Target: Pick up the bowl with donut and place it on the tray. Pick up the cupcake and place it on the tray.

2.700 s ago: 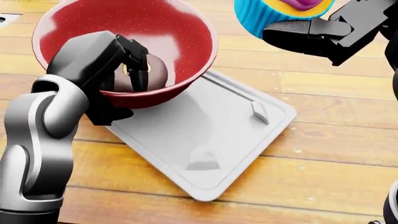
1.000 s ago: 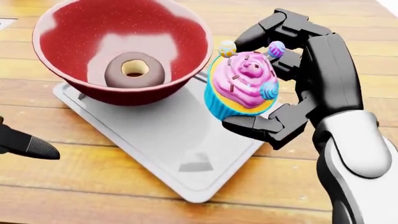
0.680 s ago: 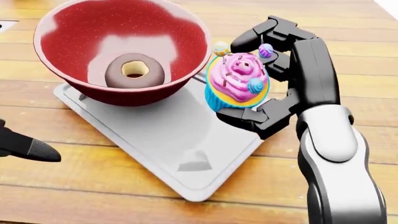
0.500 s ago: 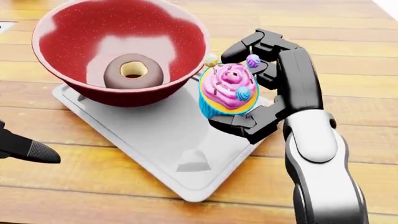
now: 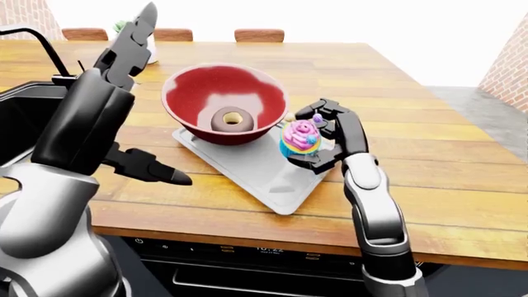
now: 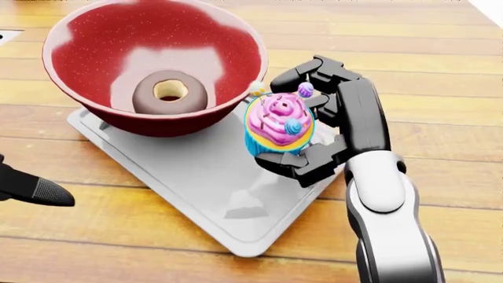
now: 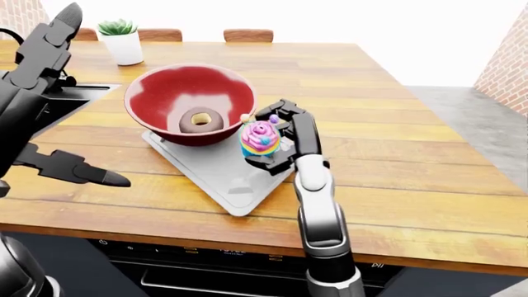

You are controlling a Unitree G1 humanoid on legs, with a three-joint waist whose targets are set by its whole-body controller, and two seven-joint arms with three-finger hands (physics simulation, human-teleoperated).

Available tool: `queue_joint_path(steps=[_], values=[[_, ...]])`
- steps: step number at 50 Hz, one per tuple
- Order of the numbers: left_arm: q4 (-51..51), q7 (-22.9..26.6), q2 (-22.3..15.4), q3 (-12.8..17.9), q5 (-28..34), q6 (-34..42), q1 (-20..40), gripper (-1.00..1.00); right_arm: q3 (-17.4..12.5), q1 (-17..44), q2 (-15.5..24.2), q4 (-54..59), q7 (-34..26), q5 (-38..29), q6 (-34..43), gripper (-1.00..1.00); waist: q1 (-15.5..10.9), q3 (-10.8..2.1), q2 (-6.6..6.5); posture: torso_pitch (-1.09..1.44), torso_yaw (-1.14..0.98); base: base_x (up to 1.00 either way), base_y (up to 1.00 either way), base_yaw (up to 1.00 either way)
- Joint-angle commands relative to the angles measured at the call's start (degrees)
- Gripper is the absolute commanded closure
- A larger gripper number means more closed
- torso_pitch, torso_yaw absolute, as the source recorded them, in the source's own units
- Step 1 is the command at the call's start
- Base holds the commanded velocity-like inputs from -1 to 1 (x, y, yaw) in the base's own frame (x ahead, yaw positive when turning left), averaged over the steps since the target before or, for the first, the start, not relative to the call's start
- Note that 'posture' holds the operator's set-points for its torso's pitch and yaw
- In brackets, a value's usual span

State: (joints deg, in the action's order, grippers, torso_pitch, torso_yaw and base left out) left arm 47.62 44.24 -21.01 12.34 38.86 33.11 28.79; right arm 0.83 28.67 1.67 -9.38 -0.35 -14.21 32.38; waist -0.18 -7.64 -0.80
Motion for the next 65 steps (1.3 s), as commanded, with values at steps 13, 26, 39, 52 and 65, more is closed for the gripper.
queue_joint_path(steps=[13,26,39,52,65], values=[[1.5,-0.3,-1.3,0.9,-0.1,0.5,1.9,-1.0,0.2,-0.1,-0.5,-1.6,0.1,-0.8,-4.3,0.11,-0.1,-1.05,-0.18,-0.2,0.0,0.0,0.0,0.0],[1.9,-0.4,-1.4,1.0,-0.4,0.6,1.5,-1.0,0.6,-2.1,-1.0,0.0,0.0,-1.2,-7.0,-0.29,0.0,-1.19,-0.27,-0.2,0.0,0.0,0.0,0.0],[1.9,-0.6,-1.6,1.1,-0.5,0.6,1.5,-1.0,0.2,-3.0,-0.9,-3.0,-0.9,-1.2,-5.5,-0.42,0.0,-1.44,-0.24,-0.2,0.0,0.0,0.0,0.0],[2.0,-0.5,-0.8,0.3,0.4,0.5,1.5,-1.0,-4.3,-5.9,2.0,-29.0,-5.3,3.5,11.3,-0.47,-0.4,-1.21,0.27,-0.2,0.0,0.0,0.0,0.0],[2.4,0.9,0.0,-1.0,2.2,1.8,3.4,-1.0,-17.4,0.6,9.4,-48.8,-3.3,19.0,32.4,-0.95,-0.4,-0.35,0.75,-0.2,0.0,0.0,0.0,0.0]])
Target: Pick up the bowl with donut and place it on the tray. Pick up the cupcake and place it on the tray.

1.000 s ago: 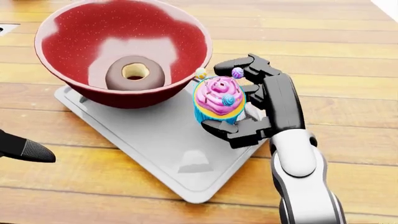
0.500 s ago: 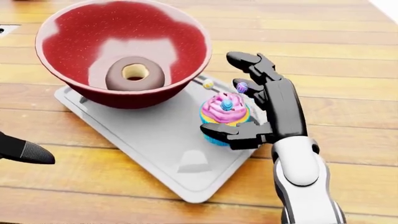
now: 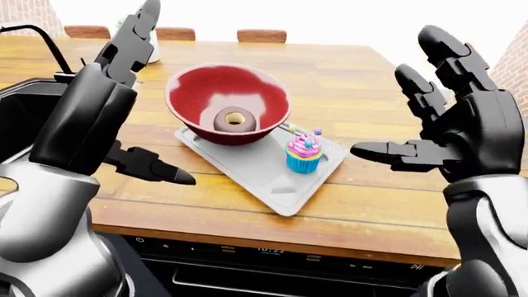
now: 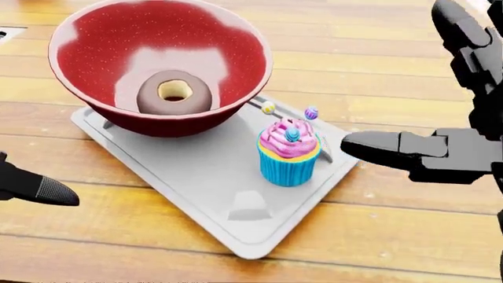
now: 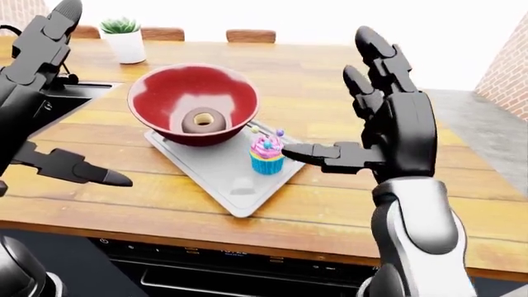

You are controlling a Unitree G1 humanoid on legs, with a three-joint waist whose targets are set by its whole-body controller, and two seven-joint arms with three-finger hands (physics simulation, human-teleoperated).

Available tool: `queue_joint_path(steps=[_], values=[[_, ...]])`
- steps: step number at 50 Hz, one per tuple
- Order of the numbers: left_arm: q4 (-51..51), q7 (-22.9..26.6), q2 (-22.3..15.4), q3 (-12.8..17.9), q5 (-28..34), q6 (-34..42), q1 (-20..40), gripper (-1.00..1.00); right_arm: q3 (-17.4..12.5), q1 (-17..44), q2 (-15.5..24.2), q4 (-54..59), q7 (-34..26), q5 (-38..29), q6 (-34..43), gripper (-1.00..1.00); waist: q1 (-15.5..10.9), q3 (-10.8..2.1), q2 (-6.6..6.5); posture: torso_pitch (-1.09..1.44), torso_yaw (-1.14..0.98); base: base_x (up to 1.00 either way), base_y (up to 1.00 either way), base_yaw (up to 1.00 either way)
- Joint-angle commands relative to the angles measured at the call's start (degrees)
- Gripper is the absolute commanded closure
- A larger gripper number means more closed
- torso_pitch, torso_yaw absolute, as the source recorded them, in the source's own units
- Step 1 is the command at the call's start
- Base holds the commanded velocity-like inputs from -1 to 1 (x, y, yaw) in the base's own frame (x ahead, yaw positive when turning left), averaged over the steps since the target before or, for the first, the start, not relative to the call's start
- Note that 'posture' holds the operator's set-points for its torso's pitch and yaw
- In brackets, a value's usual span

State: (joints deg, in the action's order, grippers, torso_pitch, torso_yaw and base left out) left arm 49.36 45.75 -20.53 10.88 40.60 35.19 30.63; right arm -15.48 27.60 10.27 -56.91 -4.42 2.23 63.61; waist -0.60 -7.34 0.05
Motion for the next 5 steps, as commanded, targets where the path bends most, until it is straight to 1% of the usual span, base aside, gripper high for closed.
queue_joint_path(steps=[1,3,5], values=[[0.7,-0.4,-0.5,0.3,0.6,-0.1,1.8,-1.0,-2.2,2.2,1.4,-1.9,1.2,4.0,2.2,-1.0,0.0,-0.53,-0.06,-0.2,0.0,0.0,0.0,0.0],[0.9,0.0,-0.7,0.3,0.9,0.3,2.3,-1.0,-5.2,3.6,3.3,-3.0,2.1,7.6,4.4,-1.0,0.0,-0.31,0.02,-0.2,0.0,0.0,0.0,0.0],[0.7,-0.2,-0.5,0.3,0.8,0.0,2.2,-1.0,-8.2,4.9,6.2,-3.1,5.4,13.9,5.8,-1.0,0.0,-0.07,0.12,-0.2,0.0,0.0,0.0,0.0]])
